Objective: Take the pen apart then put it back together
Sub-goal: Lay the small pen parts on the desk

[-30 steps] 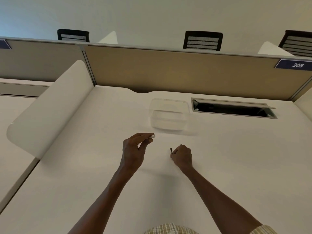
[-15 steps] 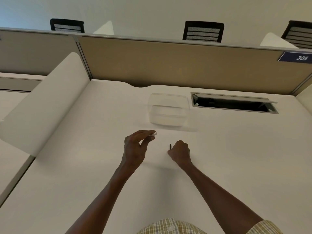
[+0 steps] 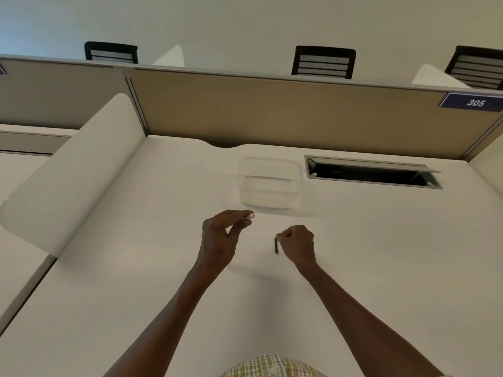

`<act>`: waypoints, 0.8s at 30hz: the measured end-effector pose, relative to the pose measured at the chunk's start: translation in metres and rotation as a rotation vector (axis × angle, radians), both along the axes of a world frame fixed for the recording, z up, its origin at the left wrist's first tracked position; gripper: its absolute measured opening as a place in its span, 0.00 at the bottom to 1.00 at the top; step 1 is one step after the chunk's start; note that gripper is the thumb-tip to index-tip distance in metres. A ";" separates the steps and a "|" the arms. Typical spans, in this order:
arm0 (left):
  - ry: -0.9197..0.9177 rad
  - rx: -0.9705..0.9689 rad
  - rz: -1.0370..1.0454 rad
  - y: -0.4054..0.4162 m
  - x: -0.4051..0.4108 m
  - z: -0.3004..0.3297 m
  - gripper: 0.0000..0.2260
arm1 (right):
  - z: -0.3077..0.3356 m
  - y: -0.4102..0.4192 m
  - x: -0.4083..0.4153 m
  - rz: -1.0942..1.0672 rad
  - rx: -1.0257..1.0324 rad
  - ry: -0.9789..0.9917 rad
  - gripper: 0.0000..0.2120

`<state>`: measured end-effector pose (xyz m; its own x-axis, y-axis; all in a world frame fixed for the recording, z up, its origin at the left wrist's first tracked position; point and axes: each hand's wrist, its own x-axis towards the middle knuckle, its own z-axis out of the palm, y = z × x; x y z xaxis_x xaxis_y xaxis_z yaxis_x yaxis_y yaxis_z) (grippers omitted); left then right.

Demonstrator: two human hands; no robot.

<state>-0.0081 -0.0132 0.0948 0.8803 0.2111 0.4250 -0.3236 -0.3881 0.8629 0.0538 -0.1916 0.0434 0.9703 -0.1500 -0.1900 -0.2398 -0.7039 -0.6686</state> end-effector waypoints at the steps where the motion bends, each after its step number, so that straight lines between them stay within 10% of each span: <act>1: -0.007 -0.002 -0.003 -0.001 0.001 0.001 0.11 | 0.004 -0.002 0.000 -0.013 0.059 -0.014 0.13; 9: -0.049 0.000 -0.020 -0.008 0.005 0.015 0.10 | 0.033 -0.013 0.002 0.024 0.530 0.046 0.05; 19: 0.042 -0.213 -0.093 -0.030 0.001 0.039 0.10 | 0.050 0.021 -0.016 0.238 1.247 0.619 0.22; 24: 0.052 -0.265 -0.090 -0.033 -0.001 0.048 0.10 | 0.055 0.031 -0.016 0.108 1.526 0.603 0.11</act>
<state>-0.0094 -0.0464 0.1426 0.9197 0.2291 0.3188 -0.2988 -0.1184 0.9470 0.0377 -0.1609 0.0988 0.6991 0.5781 -0.4208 -0.7031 0.4484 -0.5520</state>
